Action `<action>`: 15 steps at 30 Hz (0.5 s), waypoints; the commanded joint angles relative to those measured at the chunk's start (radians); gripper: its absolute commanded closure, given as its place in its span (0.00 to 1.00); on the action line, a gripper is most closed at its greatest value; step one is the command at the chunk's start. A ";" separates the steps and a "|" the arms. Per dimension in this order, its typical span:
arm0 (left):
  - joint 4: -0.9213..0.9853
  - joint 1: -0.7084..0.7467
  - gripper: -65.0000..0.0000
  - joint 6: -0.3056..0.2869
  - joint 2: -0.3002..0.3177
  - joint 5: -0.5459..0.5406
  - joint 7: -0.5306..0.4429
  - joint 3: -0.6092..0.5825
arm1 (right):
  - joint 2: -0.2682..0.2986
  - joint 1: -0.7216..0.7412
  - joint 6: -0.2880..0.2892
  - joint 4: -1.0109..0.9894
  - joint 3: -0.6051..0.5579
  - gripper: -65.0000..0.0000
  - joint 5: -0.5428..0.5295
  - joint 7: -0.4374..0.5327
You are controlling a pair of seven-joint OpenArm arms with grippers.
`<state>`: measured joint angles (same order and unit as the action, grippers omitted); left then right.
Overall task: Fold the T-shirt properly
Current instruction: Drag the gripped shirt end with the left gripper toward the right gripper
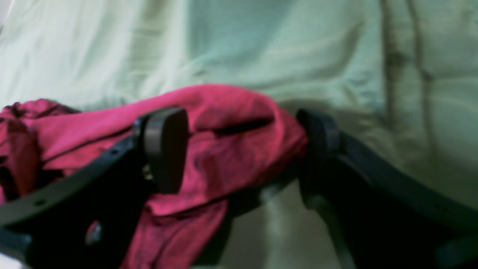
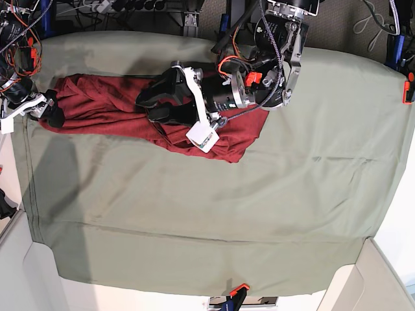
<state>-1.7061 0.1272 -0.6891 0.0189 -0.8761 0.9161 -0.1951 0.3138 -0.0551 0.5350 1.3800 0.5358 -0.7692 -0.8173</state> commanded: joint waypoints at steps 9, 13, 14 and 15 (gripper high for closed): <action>-0.124 -0.007 0.45 -0.009 0.007 -0.078 0.093 0.003 | 0.010 0.010 0.019 0.015 -0.092 0.32 0.000 -0.002; -0.159 -0.002 0.45 -0.009 0.046 -0.078 0.095 0.005 | 0.005 0.010 0.019 0.015 -0.091 0.51 0.013 0.008; -0.160 -0.002 0.45 -0.009 0.052 -0.077 0.095 0.005 | 0.005 0.010 0.019 0.015 -0.091 0.64 0.013 0.009; -0.160 -0.002 0.45 -0.009 0.060 -0.076 0.095 0.008 | 0.005 0.010 0.019 0.015 -0.091 0.78 0.013 0.010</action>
<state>-1.8458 0.1356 -0.6891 0.0841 -0.9249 1.0306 -0.1886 0.3065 -0.0532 0.5499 1.3834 0.4427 -0.7467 -0.8135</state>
